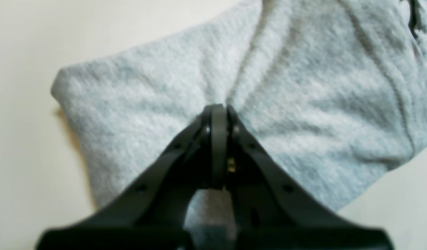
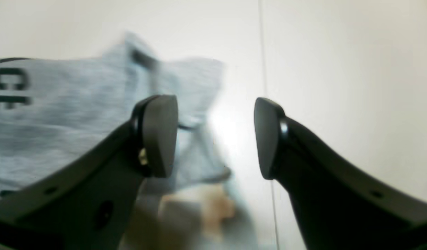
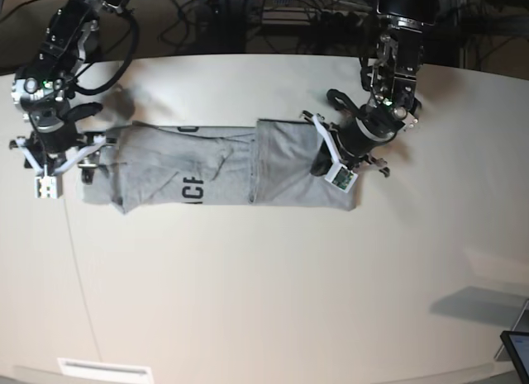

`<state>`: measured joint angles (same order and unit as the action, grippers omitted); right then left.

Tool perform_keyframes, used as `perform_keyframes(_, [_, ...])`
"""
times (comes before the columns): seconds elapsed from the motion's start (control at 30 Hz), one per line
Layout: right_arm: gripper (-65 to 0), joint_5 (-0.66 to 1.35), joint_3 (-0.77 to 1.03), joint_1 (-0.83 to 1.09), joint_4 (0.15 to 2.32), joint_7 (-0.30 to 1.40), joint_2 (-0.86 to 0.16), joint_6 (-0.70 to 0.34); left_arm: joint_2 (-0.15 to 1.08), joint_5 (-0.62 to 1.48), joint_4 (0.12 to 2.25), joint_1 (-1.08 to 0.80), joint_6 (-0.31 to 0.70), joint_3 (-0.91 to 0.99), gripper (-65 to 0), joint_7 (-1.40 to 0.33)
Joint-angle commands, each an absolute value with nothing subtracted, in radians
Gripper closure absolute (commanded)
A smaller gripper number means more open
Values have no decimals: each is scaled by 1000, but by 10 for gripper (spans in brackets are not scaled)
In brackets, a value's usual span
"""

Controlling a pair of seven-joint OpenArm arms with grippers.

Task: Fold the T-shirt properly
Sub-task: 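Release the folded end and reposition the left gripper on the doubled strip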

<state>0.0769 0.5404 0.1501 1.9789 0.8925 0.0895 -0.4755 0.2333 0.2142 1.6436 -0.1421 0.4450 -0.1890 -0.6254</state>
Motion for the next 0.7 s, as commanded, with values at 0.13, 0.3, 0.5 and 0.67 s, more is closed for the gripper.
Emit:
perform_keyframes(0.13, [-451, 367, 768, 94, 1986, 1076, 84, -616, 242, 183, 1733, -160, 438, -185, 0, -679])
perform_keyframes(0.3, [-566, 611, 924, 74, 1957, 1277, 62, -698, 240, 183, 1759, -153, 438, -186, 0, -680])
perform_keyframes(0.5, [-553, 716, 1001, 70, 1814, 1322, 59, -673, 243, 183, 1773, -153, 438, -183, 0, -680])
perform_keyframes(0.67, [-554, 799, 1001, 71, 1698, 1323, 42, -673, 249, 183, 1831, -160, 438, -182, 0, -682])
